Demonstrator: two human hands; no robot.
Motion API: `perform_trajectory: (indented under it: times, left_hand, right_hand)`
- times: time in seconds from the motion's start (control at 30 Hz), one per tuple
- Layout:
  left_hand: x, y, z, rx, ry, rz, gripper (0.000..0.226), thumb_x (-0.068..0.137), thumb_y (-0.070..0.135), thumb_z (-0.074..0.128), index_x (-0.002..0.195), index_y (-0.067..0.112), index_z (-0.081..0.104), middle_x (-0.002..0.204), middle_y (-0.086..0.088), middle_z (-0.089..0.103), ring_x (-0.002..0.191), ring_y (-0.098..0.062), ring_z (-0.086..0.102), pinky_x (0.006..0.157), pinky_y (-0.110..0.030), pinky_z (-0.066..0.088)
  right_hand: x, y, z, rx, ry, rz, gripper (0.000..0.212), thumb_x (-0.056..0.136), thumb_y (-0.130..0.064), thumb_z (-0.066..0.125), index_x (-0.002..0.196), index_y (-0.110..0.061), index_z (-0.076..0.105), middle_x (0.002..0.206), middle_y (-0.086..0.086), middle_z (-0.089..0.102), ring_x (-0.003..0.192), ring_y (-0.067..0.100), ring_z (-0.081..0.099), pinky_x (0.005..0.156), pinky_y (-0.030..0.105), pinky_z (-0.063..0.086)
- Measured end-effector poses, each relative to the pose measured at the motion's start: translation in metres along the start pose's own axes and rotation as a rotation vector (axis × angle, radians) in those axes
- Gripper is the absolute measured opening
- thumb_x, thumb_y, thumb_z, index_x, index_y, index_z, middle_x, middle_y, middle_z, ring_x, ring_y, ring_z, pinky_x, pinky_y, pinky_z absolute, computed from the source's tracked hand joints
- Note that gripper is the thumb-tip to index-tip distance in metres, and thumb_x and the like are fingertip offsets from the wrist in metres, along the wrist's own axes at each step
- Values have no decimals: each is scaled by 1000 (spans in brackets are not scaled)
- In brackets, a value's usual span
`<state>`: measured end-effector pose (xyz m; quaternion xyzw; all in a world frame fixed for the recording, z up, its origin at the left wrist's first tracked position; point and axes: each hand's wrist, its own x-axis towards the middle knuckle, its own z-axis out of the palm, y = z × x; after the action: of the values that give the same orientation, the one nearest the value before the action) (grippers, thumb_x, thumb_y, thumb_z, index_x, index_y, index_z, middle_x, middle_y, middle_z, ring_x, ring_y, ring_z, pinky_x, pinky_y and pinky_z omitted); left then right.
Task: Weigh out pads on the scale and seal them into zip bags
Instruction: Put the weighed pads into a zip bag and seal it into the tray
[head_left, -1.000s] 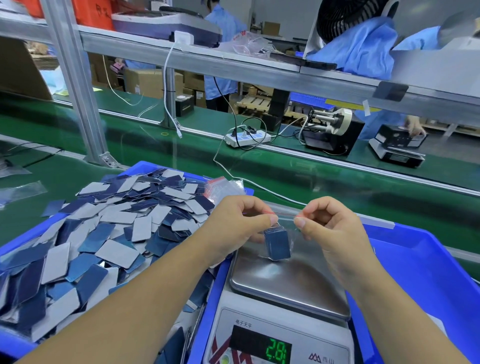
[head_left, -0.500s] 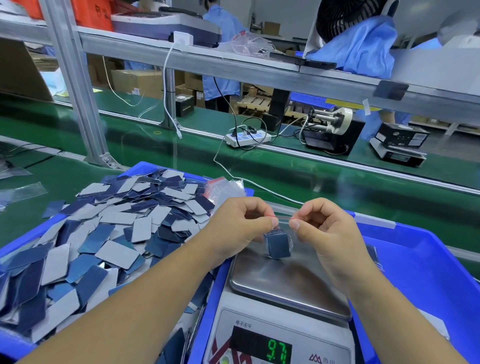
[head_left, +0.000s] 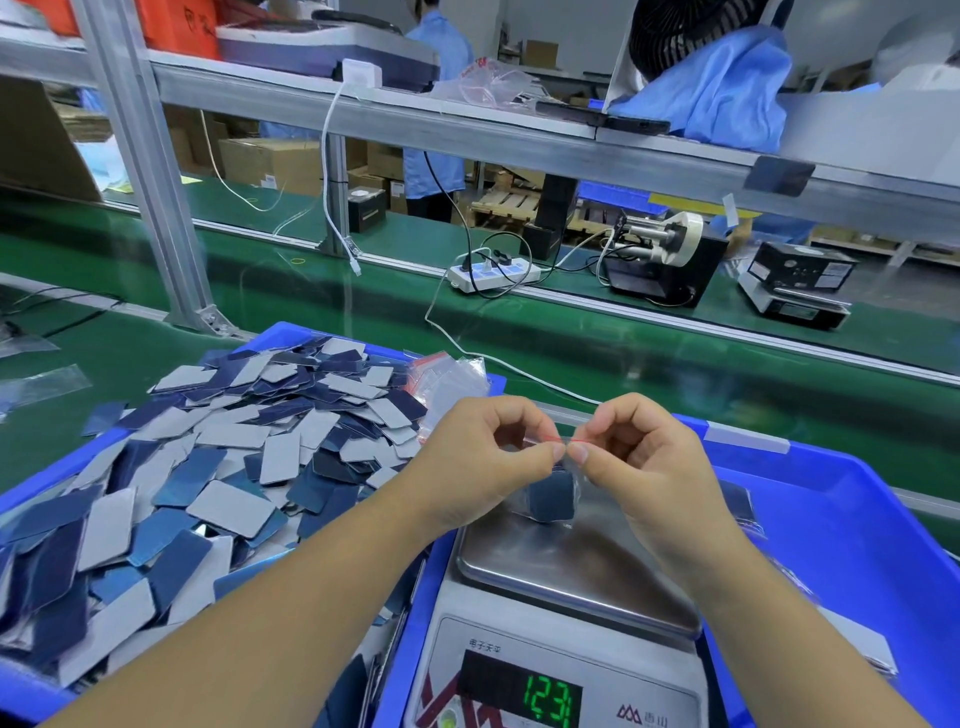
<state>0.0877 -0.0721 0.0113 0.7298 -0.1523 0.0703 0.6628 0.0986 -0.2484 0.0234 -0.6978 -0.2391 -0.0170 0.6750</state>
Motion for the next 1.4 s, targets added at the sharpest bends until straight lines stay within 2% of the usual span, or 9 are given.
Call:
perform_trajectory:
  times: [0.17,0.3,0.47,0.67,0.9,1.1,1.27,1.33,1.4]
  left_hand:
    - [-1,0,-1,45,-13,17,3,76,20,70,74,21,68,68,13,64,61,-2,54,62,-14,45]
    - [0,3,-4,65,-30,-1,10,77,21,72,70,28,70,68,12,64,63,-5,55,64,-16,44]
    - [2,6,-19,121,-47,-32,24,83,11,78,69,31,75,68,8,69,66,-6,61,67,-19,49]
    - [2,11,-23,144,-76,-44,15,82,16,79,72,27,77,70,5,71,68,-9,62,69,-25,52]
    - [1,6,-16,92,-39,-28,25,86,5,75,70,24,72,66,7,67,65,-7,60,66,-20,50]
    - [0,6,-12,87,-36,5,22,87,2,74,74,19,70,64,13,65,59,1,56,59,-11,43]
    - [0,3,-10,143,4,64,16,87,5,74,78,17,70,66,16,63,58,3,53,60,-9,41]
    - [0,2,-11,168,-7,70,10,87,9,75,81,16,72,71,14,66,63,1,55,64,-11,43]
    - [-1,1,-11,197,-22,58,6,86,19,75,82,15,73,77,9,67,70,-2,57,69,-15,44]
  right_hand:
    - [0,0,-1,-13,-22,5,27,82,12,70,85,-13,61,71,-1,64,67,12,58,63,20,50]
    - [2,-4,-9,-59,-36,-10,31,79,13,73,82,-15,59,66,-3,66,63,10,61,62,19,51]
    - [3,-8,-18,-170,-51,-28,41,77,9,78,70,-28,61,67,2,70,63,14,58,60,22,49]
    - [4,-9,-23,-200,-48,-28,41,73,7,81,68,-28,60,66,1,71,60,9,59,58,19,48]
    - [3,-3,-22,-285,-127,-17,15,81,-17,73,86,-32,73,70,-9,63,66,8,53,62,21,45]
    - [2,-4,-23,-604,-100,-228,14,86,-22,64,76,-33,63,74,-16,58,70,5,52,65,12,38]
    - [3,2,-21,-743,-9,-357,7,88,-13,63,83,-18,65,77,-12,55,73,4,51,66,13,36]
    - [3,1,-21,-776,11,-379,5,87,-12,63,84,-15,65,77,-11,54,72,4,50,66,13,36]
    - [1,-1,-25,-726,-73,-320,6,83,-11,65,78,-16,65,72,-11,55,65,8,50,62,16,37]
